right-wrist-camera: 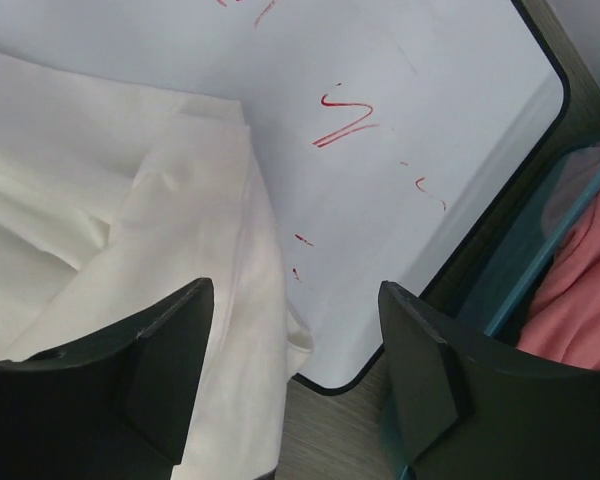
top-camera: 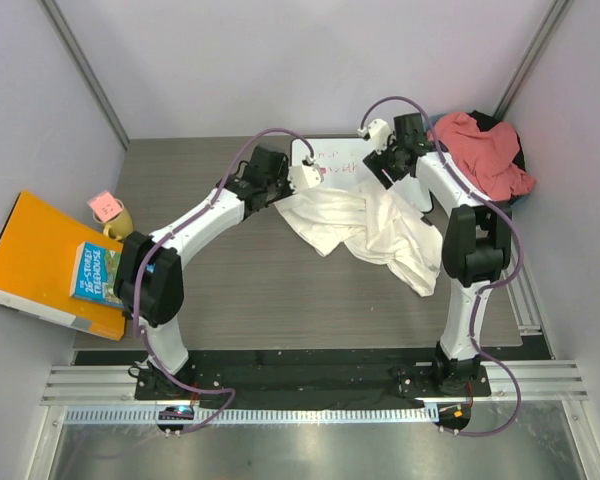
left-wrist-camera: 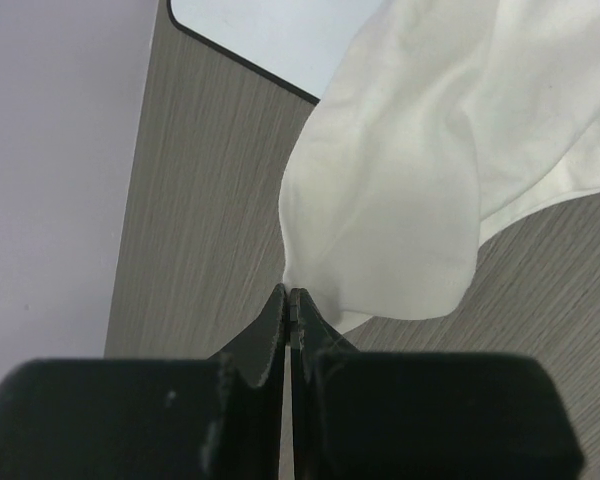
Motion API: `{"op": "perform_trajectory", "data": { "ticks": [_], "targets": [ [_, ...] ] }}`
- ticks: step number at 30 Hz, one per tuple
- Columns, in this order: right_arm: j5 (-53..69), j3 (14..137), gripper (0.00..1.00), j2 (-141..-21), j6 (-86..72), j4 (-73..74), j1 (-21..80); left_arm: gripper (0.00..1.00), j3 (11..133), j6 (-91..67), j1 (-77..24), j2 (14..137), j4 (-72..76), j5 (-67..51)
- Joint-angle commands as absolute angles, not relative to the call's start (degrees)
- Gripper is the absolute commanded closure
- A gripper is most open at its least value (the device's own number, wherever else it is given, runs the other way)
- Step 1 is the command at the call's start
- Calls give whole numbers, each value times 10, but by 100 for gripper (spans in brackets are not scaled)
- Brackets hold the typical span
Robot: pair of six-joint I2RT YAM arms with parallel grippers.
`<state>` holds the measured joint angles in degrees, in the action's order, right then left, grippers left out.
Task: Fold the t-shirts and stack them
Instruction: Flatten out the tshirt
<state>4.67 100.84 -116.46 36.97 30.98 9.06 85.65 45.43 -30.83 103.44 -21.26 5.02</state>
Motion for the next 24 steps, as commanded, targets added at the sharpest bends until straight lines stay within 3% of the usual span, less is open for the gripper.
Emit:
{"op": "perform_trajectory", "data": {
  "ticks": [1,4,6,12,24],
  "targets": [
    [3,1011,27,-1143,343,282,95,100,839,450,-302,1000,-205,64],
    [29,982,25,-1106,326,307,80,100,823,450,-301,991,-204,64],
    [110,978,24,-1087,305,345,61,100,819,451,-301,989,-203,62],
    [301,942,33,-1093,258,465,24,100,821,451,-301,989,-205,58],
    [343,921,39,-1130,255,479,11,100,829,454,-301,983,-214,58]
  ]
}}
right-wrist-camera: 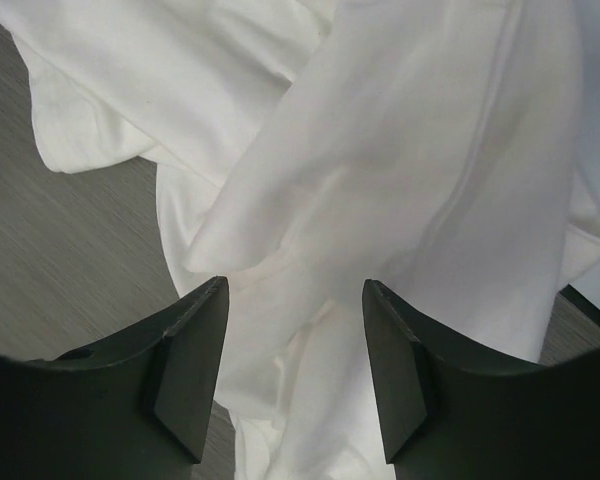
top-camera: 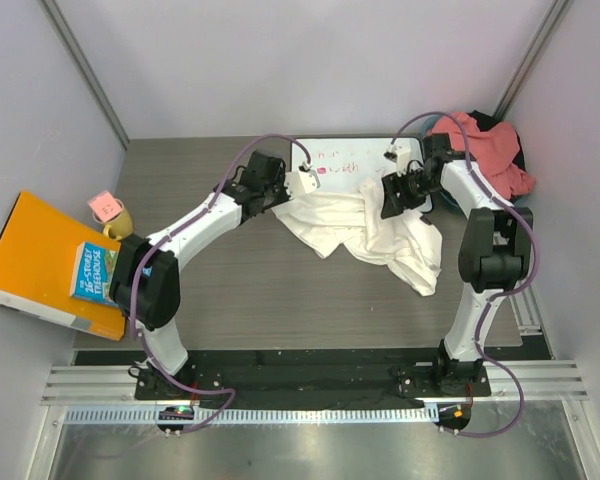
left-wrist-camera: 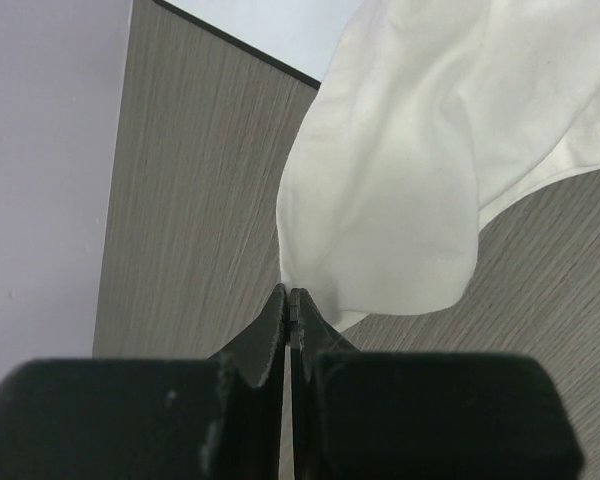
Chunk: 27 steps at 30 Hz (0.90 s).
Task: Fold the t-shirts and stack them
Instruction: Flatten out the tshirt
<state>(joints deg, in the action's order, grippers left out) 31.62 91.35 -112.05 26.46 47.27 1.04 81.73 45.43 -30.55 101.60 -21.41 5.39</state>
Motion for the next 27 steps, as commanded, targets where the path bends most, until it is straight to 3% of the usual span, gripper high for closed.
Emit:
{"op": "perform_trajectory", "data": {
  "ticks": [1,14,27],
  "targets": [
    [337,925,39,-1132,255,476,11,100,831,452,-301,984,-214,58],
    [307,966,39,-1126,256,466,-29,100,837,443,-301,990,-218,55],
    [343,934,46,-1154,282,491,-22,100,852,449,-301,1001,-221,52]
  ]
}}
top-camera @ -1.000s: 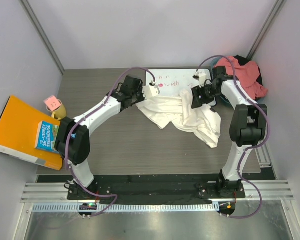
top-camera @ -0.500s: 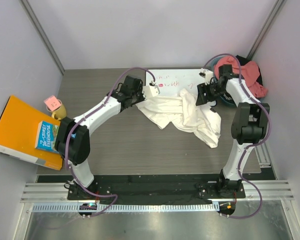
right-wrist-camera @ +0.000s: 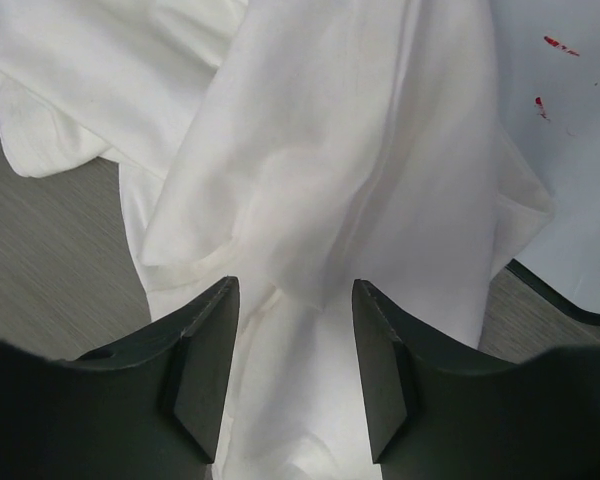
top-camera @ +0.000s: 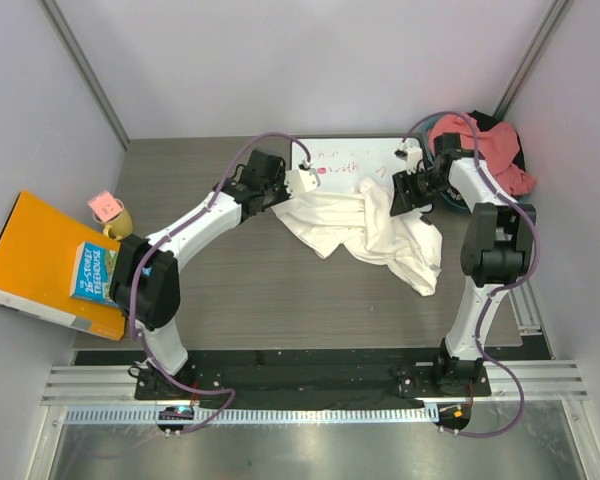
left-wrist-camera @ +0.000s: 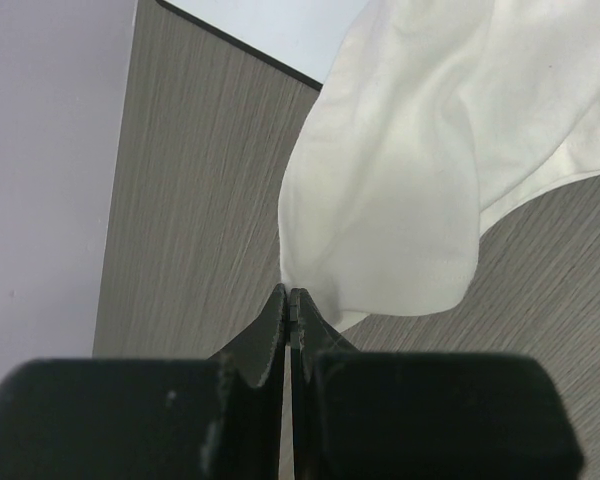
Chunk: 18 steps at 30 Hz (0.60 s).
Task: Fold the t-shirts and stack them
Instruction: Flatten out the tshirt
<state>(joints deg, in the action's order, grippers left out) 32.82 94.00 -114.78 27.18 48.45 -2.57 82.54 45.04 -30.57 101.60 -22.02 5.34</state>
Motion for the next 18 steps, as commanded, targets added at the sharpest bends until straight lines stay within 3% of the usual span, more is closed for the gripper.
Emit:
{"op": "perform_trajectory", "data": {
  "ticks": [1,7,10,11,13,14,18],
  "targets": [
    [347,935,47,-1159,283,493,-22,100,853,449,-301,1001,-222,51],
    [348,942,55,-1167,280,495,-18,100,853,448,-301,1002,-222,48],
    [342,955,68,-1169,278,495,-17,100,855,446,-301,1004,-223,47],
    [336,961,79,-1169,277,495,-17,100,856,445,-301,1005,-223,47],
    [331,969,88,-1168,277,495,-17,100,856,444,-301,1005,-223,47],
    [330,975,98,-1167,277,496,-16,100,856,444,-301,1005,-222,47],
    [325,989,99,-1162,276,497,-16,100,856,442,-301,1004,-222,47]
  ]
}}
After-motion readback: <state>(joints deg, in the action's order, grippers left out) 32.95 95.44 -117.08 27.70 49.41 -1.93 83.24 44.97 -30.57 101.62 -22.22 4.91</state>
